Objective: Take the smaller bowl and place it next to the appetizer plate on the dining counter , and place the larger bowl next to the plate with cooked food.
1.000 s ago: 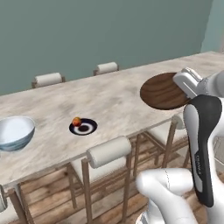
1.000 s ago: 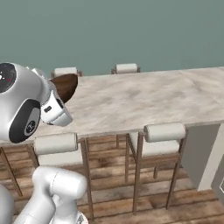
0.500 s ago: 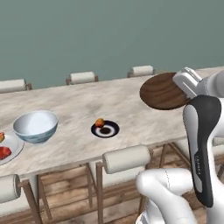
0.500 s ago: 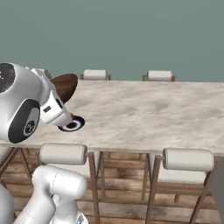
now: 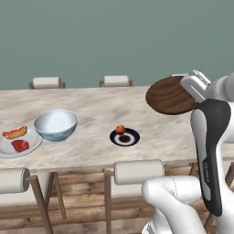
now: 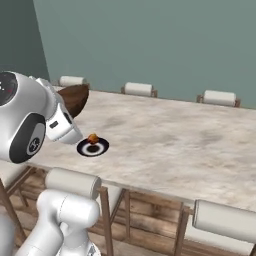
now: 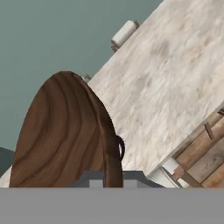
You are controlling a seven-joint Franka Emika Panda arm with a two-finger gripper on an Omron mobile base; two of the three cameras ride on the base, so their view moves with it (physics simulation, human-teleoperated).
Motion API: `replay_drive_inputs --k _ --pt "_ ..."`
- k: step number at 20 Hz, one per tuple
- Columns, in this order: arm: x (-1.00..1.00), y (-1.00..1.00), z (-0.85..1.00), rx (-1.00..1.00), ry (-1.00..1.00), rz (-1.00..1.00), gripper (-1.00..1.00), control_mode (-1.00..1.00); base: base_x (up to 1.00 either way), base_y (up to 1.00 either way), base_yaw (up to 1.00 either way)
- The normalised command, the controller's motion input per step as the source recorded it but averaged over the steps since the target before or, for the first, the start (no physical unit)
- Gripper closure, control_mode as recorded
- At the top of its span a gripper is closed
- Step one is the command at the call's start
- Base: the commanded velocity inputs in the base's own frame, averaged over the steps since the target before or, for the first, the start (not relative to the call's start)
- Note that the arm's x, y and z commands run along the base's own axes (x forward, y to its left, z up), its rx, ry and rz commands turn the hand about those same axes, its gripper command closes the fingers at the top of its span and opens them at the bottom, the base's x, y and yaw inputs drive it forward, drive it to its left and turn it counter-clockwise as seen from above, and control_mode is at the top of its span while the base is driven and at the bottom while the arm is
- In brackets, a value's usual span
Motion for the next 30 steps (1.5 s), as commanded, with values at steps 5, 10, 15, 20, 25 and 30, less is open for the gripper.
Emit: replay_drive_inputs --k 5,10,15,20,25,30 --pt "0.0 0.0 0.0 0.0 0.0 0.0 1.0 1.0 0.24 -0.28 0.37" --pt "0.0 -0.05 -0.12 0.0 0.0 0.0 1.0 -1.0 0.02 0.0 0.05" --pt "0.0 -0.34 -0.24 0.0 0.0 -0.07 1.0 -1.0 0.0 0.0 0.0" --pt "0.04 -0.35 -0.18 0.0 0.0 -0.05 1.0 -1.0 0.0 0.0 0.0" --pt "0.03 -0.21 -0.09 0.05 0.0 0.0 1.0 -1.0 0.0 0.0 0.0" --pt "0.01 -0.14 -0.19 0.17 0.0 0.0 1.0 -1.0 0.0 0.0 0.0"
